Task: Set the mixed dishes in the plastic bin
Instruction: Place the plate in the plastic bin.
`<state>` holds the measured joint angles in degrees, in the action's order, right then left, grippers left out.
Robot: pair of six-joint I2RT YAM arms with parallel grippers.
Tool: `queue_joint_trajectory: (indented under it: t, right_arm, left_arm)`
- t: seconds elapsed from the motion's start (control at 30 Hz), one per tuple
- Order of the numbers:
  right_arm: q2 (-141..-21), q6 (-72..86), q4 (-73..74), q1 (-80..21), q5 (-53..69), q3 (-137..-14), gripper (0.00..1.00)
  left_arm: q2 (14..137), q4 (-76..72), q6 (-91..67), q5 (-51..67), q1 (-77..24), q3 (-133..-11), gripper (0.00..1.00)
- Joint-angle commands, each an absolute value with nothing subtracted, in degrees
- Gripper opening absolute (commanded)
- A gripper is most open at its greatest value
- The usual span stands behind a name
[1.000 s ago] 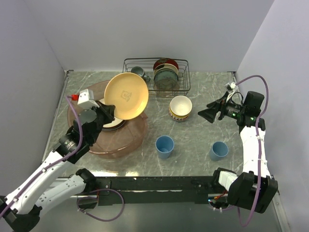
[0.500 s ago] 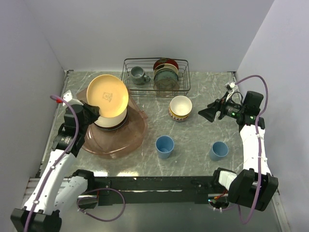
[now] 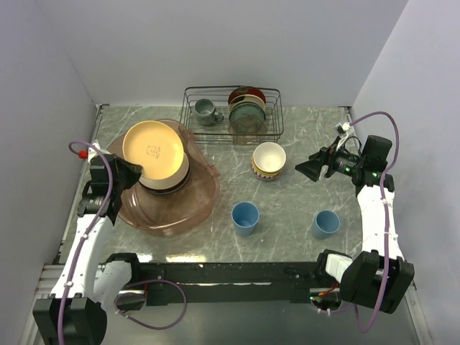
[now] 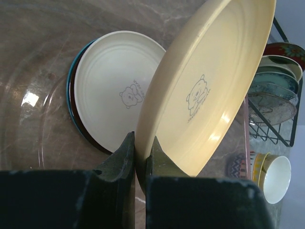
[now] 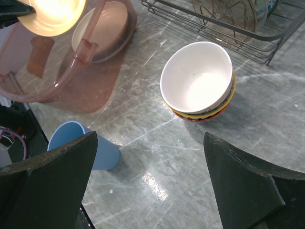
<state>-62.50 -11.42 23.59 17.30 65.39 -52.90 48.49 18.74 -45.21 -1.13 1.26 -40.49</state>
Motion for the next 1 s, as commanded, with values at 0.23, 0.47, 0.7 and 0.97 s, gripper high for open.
queue_joint_trajectory:
  t: [0.23, 0.47, 0.7, 0.97]
  right_arm:
    - [-62.8, -11.7, 22.8, 17.8, 64.9, -53.6, 1.00]
    - [-62.8, -12.0, 22.9, 17.8, 64.8, -53.7, 1.00]
    - [-62.8, -12.1, 23.1, 17.8, 64.7, -53.8, 1.00]
    - [-63.1, -12.4, 23.5, 17.8, 64.6, -54.0, 1.00]
  left_arm:
    - [53.9, 15.0, -46.3, 1.3, 3.0, -39.6, 0.01]
    - [57.4, 13.4, -45.9, 1.8, 3.3, -39.3, 0.01]
    - [60.4, 11.7, -45.7, 2.5, 3.4, -39.3, 0.01]
    - [63.3, 10.2, -45.4, 3.2, 3.8, -39.3, 0.01]
